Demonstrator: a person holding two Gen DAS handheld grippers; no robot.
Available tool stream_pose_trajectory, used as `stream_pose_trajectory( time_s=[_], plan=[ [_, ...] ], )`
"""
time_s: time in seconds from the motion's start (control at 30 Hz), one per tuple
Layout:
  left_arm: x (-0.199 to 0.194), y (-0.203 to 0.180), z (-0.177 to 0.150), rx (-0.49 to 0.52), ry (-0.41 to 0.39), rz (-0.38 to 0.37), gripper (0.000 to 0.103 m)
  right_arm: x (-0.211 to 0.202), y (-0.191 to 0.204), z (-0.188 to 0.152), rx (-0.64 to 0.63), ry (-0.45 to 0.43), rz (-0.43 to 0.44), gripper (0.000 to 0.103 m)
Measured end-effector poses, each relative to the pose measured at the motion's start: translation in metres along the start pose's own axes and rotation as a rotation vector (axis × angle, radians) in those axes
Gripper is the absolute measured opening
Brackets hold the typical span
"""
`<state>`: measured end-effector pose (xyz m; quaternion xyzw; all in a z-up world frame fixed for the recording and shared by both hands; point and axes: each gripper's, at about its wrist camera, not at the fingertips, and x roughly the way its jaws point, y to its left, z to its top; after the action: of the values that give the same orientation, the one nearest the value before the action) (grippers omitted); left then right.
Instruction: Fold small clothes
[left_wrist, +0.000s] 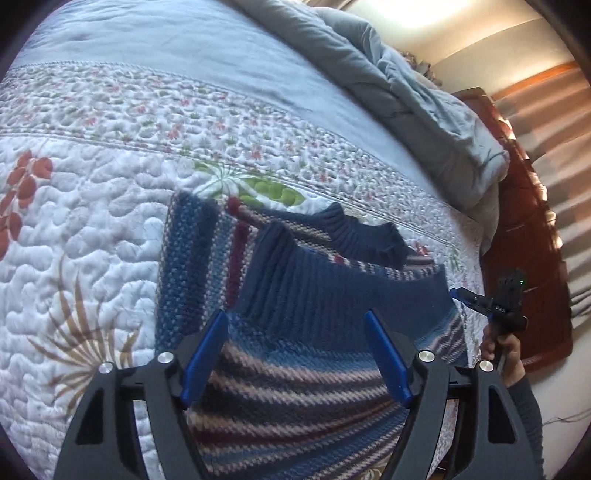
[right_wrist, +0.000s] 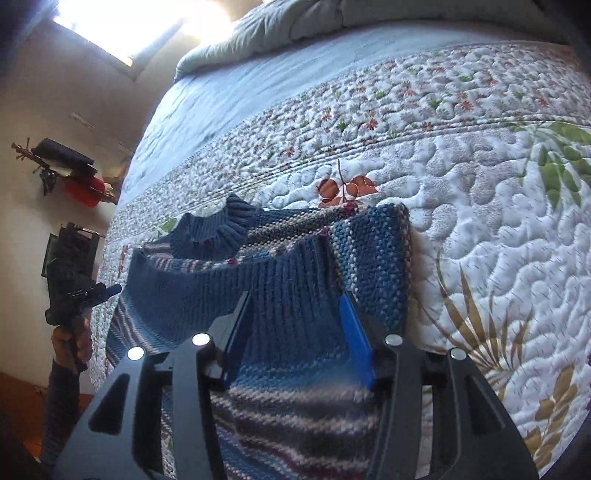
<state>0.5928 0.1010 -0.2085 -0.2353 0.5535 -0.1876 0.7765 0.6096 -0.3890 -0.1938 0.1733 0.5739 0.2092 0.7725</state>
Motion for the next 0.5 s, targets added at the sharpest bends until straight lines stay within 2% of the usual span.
stream_pose_trajectory(
  time_s=[0.13,0.27,0.33,0.4,0.47,0.5],
  plan=[
    [0.02,0.008,0.018,-0.004,0.041,0.013,0.076,0.013,-0.004,0.008,-0.002,0.026,-0.015,0.049],
    [0.046,0.005,0.031,0.024,0.118,0.013,0.074,0.017,-0.005,0.014,-0.013,0.034,-0.006,0.049],
    [0.053,-0.003,0.031,0.072,0.138,0.03,0.059,0.018,-0.005,0.015,-0.023,0.04,-0.004,0.049],
    [0.055,-0.008,0.029,0.11,0.144,0.049,0.032,0.016,-0.003,0.015,-0.047,0.038,-0.003,0.047],
    [0.055,-0.01,0.026,0.133,0.139,0.046,0.018,0.016,-0.001,0.015,-0.067,0.037,0.004,0.037],
    [0.054,-0.011,0.024,0.142,0.134,0.045,0.017,0.015,0.001,0.014,-0.085,0.036,-0.004,0.032]
  ],
)
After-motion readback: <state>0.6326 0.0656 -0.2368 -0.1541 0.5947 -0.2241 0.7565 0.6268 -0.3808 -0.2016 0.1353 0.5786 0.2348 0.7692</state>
